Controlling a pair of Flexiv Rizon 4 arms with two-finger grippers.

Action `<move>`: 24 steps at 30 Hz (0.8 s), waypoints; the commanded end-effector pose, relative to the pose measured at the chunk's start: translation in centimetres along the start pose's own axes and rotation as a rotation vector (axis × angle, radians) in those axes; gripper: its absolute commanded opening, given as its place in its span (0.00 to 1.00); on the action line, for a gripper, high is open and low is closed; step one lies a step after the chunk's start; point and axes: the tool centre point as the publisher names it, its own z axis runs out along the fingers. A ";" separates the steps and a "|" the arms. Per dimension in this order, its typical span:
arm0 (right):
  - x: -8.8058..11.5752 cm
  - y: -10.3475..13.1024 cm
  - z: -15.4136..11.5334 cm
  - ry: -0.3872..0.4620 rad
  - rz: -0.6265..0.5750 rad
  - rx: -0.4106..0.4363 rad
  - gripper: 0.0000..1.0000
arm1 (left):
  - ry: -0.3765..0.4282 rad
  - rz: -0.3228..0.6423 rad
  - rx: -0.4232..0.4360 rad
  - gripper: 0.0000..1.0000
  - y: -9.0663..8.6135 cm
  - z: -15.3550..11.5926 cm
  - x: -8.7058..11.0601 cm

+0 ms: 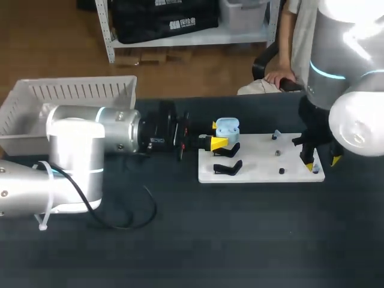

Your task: Pick up each earbud case from the left stands, insert the matching earbuds, close the lid, and place the case in the box.

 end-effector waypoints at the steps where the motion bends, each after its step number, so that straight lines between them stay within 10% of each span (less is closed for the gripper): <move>1: -0.7 0.0 0.6 0.029 0.002 0.001 0.49 | -0.004 0.004 -0.002 0.00 0.0 0.0 0.1; 24: -0.8 -0.1 2.3 0.026 0.023 0.043 0.43 | -0.004 0.004 -0.002 0.00 0.0 0.0 0.1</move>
